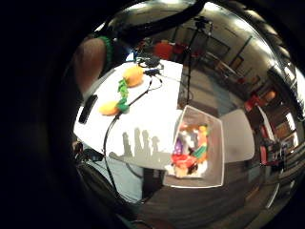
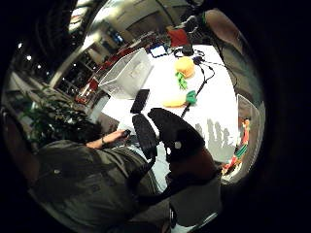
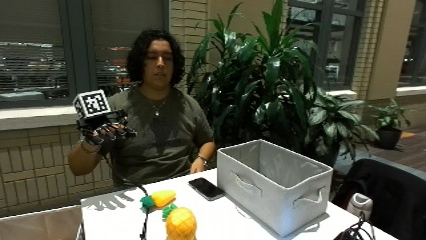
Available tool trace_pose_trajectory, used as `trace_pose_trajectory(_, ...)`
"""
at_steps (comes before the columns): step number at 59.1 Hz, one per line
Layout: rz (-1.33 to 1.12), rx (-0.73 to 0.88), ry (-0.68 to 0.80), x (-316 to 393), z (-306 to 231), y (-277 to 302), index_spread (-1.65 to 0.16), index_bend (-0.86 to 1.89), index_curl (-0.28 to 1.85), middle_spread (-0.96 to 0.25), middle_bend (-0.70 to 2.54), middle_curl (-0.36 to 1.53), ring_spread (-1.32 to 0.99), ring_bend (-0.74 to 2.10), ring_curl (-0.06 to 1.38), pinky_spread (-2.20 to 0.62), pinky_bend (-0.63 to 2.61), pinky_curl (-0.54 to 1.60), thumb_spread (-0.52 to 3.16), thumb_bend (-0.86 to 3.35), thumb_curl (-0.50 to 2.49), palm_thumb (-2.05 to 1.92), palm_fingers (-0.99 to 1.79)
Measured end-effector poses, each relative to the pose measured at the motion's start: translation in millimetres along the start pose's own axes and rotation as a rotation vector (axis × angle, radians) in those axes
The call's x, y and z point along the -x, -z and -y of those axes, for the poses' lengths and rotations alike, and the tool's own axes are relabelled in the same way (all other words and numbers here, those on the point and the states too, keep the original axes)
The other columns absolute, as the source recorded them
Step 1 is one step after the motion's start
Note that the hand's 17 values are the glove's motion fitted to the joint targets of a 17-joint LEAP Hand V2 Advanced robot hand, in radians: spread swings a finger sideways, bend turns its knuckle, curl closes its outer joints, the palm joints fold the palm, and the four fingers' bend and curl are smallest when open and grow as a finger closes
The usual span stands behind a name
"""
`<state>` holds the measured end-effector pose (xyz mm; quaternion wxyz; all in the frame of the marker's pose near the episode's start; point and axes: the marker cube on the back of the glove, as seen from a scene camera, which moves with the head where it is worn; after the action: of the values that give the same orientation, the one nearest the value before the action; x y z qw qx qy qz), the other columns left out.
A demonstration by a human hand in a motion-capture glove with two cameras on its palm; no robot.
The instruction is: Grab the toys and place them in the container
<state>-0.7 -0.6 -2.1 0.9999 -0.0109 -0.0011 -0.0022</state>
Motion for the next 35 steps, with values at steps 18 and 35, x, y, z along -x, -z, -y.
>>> trace_pose_trajectory(18,-0.022,0.208,-0.27,15,12,-11,-0.34,0.19,0.17,-0.15,0.18,0.09,-0.26,0.54,0.17,-0.07,0.58,0.23,1.15,0.0,0.1,0.03,0.45)
trace_pose_trajectory(35,0.031,0.331,0.029,15,52,-118,-0.38,-0.04,0.03,-0.33,0.7,0.3,-0.43,1.17,0.37,-0.32,0.74,0.31,1.31,0.03,0.19,0.12,0.97)
